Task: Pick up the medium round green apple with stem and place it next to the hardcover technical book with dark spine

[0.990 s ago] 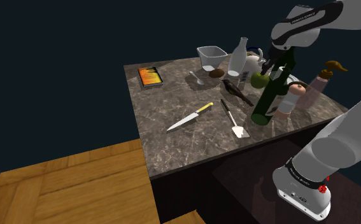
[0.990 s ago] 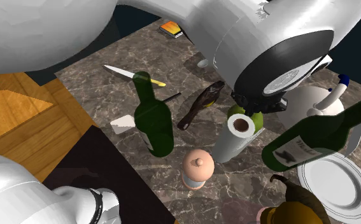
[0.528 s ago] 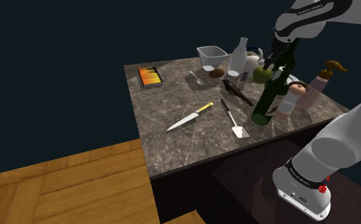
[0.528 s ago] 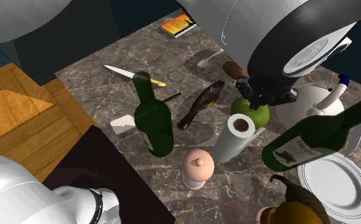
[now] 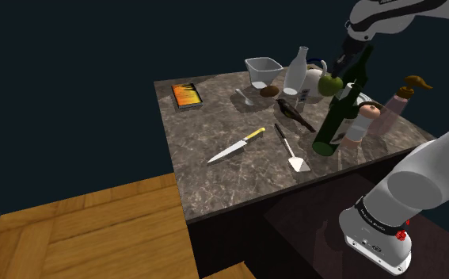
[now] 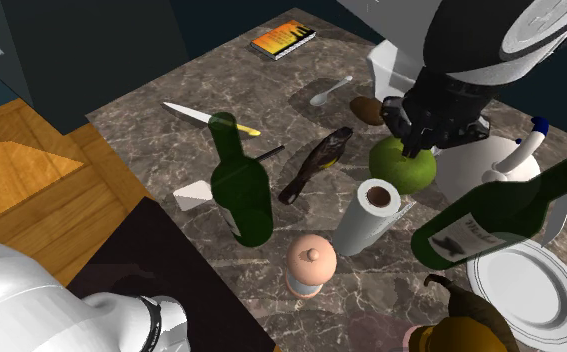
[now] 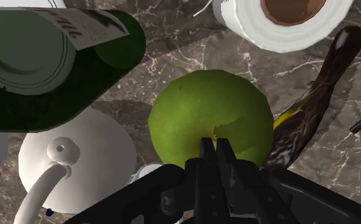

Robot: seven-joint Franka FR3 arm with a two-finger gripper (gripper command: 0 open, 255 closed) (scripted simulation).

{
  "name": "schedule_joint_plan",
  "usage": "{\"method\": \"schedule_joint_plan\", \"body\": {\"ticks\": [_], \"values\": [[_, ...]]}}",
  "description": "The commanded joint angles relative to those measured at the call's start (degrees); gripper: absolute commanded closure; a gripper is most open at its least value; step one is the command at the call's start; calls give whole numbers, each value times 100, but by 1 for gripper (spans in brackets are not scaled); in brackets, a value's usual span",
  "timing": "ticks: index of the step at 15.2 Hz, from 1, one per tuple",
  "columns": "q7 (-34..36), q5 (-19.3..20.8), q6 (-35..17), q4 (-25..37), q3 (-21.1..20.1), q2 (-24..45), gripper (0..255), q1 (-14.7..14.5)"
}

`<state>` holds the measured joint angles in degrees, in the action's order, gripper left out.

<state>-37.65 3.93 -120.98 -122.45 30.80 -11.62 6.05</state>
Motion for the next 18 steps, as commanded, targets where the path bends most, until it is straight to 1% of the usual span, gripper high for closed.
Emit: {"method": "schedule_joint_plan", "body": {"ticks": [1, 10, 18], "values": [[21, 21, 155, 112, -19, -46, 255, 1], [65, 46, 839, 715, -81, -136, 255, -15], [1078, -54, 807, 943, -711, 183, 255, -444]]}}
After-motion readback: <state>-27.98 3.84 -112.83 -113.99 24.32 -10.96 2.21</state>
